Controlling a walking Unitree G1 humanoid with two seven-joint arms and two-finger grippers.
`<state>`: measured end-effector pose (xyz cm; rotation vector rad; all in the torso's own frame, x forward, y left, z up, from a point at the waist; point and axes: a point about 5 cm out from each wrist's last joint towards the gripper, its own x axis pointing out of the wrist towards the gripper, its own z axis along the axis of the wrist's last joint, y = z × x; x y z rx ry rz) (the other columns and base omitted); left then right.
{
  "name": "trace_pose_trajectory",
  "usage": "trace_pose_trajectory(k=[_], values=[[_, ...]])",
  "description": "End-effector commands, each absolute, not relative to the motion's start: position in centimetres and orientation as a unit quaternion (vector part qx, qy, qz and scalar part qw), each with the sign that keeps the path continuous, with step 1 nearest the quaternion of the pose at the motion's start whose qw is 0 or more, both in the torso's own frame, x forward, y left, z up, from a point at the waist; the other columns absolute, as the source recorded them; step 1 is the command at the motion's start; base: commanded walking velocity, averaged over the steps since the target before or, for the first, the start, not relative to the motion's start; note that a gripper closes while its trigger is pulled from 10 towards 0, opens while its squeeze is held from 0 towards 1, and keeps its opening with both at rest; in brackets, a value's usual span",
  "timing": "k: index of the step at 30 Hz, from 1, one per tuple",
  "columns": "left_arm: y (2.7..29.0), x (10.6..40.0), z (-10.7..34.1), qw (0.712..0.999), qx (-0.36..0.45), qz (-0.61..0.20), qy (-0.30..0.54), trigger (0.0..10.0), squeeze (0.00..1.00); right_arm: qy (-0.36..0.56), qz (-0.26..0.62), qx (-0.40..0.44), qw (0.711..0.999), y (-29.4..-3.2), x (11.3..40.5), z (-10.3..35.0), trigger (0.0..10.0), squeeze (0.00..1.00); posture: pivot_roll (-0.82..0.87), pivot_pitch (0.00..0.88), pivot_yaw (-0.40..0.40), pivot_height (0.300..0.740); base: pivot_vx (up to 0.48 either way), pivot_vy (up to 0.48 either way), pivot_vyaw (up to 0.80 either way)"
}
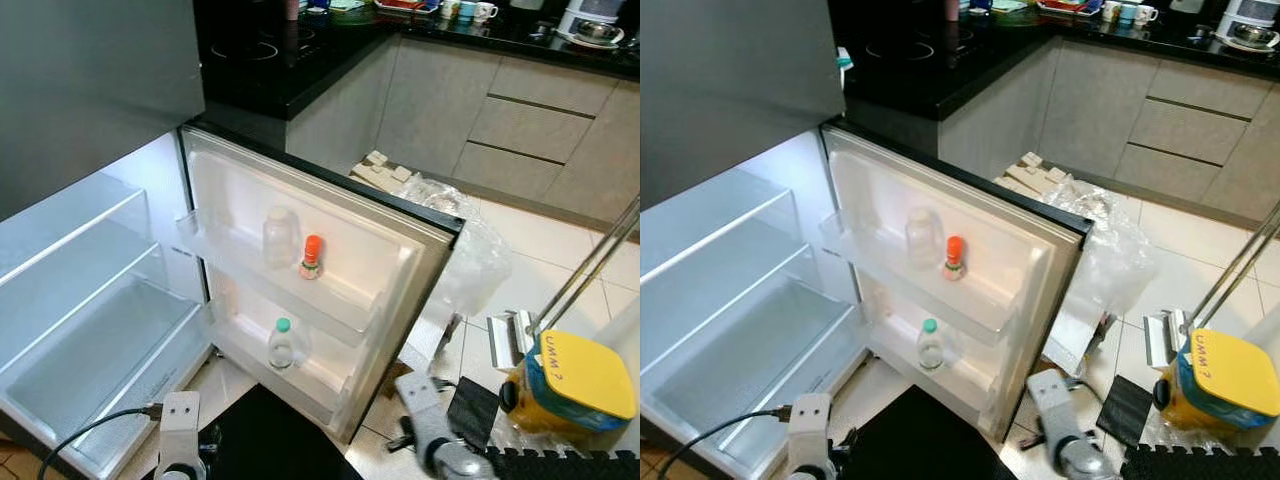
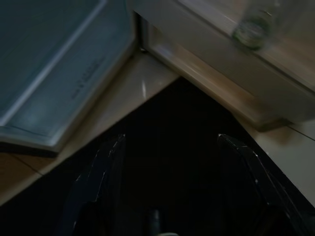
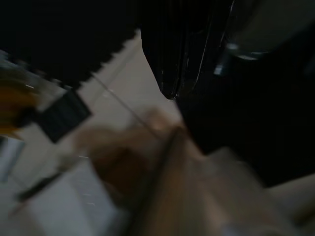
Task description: Restocking fridge
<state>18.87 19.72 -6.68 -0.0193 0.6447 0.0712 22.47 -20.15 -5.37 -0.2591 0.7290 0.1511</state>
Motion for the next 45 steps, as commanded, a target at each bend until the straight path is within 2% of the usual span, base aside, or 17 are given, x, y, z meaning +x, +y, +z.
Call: trace_pose_trajectory(k=[1,4,7,9,12,13,15,16,19,25,27,28,30,35,40,45], values=[[20.5,19.2,-6.3,0.952,0.002,0.036,0.304,10.0,0.00,0.351,0.034,-0.129,0.927,-21.6,22.9,-4.9,10.0,0.00,-0.09,0.005,-0.085,0.740,0.000,0.000,0.00],[21.3,19.8,-5.7,0.957,0.002,0.051,0.286,10.0,0.00,0.315,-0.052,-0.143,0.937,-24.7,24.5,-2.9,10.0,0.00,-0.09,0.010,-0.084,0.740,0.000,0.000,0.00],[21.4,20.0,-5.5,0.959,-0.001,0.051,0.278,10.0,0.00,0.298,-0.079,-0.144,0.940,-25.7,25.3,-1.9,10.0,0.00,-0.09,0.012,-0.082,0.740,0.000,0.000,0.00],[20.9,20.6,-4.9,0.967,-0.008,0.023,0.253,10.0,0.00,0.257,-0.119,-0.129,0.950,-27.3,27.2,0.4,10.0,0.00,-0.10,0.016,-0.081,0.740,0.000,0.000,0.00],[20.4,20.9,-4.6,0.971,-0.001,-0.013,0.239,10.0,0.00,0.233,-0.124,-0.121,0.957,-27.6,28.4,1.8,10.0,0.00,-0.10,0.019,-0.083,0.740,0.000,0.000,0.00],[20.0,21.0,-4.3,0.972,0.008,-0.044,0.230,10.0,0.00,0.214,-0.121,-0.110,0.963,-27.8,29.4,2.9,9.3,0.00,-0.10,0.022,-0.085,0.740,0.000,0.000,0.00],[20.0,21.0,-4.3,0.972,0.008,-0.044,0.230,10.0,0.00,0.214,-0.121,-0.110,0.963,-27.8,29.4,2.9,9.3,0.00,-0.10,0.022,-0.085,0.740,0.000,0.000,0.00],[19.8,21.1,-4.0,0.972,0.023,-0.079,0.218,10.0,0.00,0.192,-0.114,-0.097,0.970,-27.7,30.6,4.2,0.0,0.00,-0.10,0.024,-0.090,0.740,0.000,0.000,0.00],[19.9,21.2,-3.7,0.972,0.032,-0.100,0.210,10.0,0.00,0.177,-0.111,-0.089,0.974,-27.7,31.4,5.1,0.0,0.00,-0.10,0.024,-0.091,0.740,0.000,0.000,0.00],[20.4,22.0,-1.4,0.977,-0.022,-0.155,0.142,10.0,0.00,0.133,-0.128,-0.002,0.983,-27.4,33.4,7.5,0.0,0.00,-0.09,0.021,-0.104,0.740,0.000,0.000,0.00],[19.3,22.4,0.6,0.965,-0.039,-0.235,0.108,10.0,0.00,0.112,-0.136,0.108,0.978,-26.9,34.2,8.3,0.0,0.00,-0.08,0.019,-0.107,0.740,0.000,0.000,0.00],[19.3,22.4,0.6,0.965,-0.039,-0.235,0.108,10.0,0.00,0.112,-0.136,0.108,0.978,-26.9,34.2,8.3,0.0,0.00,-0.08,0.019,-0.107,0.740,0.000,0.000,0.00],[18.3,22.6,2.0,0.951,-0.031,-0.293,0.092,10.0,0.00,0.100,-0.137,0.169,0.971,-26.5,34.6,8.6,0.0,0.00,-0.08,0.019,-0.106,0.740,0.000,0.000,0.00],[17.9,22.8,2.6,0.945,-0.019,-0.315,0.085,10.0,0.00,0.099,-0.132,0.175,0.971,-26.2,34.8,8.7,0.0,0.00,-0.08,0.018,-0.101,0.740,0.000,0.000,0.00],[16.7,24.3,5.2,0.928,0.021,-0.369,0.045,10.0,0.00,0.113,-0.111,0.215,0.964,-24.9,35.1,8.3,0.0,0.00,-0.07,0.017,-0.078,0.740,0.000,0.000,0.00],[17.0,25.8,7.1,0.932,0.027,-0.362,0.006,10.0,0.00,0.115,-0.085,0.234,0.962,-23.5,35.3,8.0,0.0,0.00,-0.06,0.009,-0.035,0.740,0.000,0.000,0.00]])
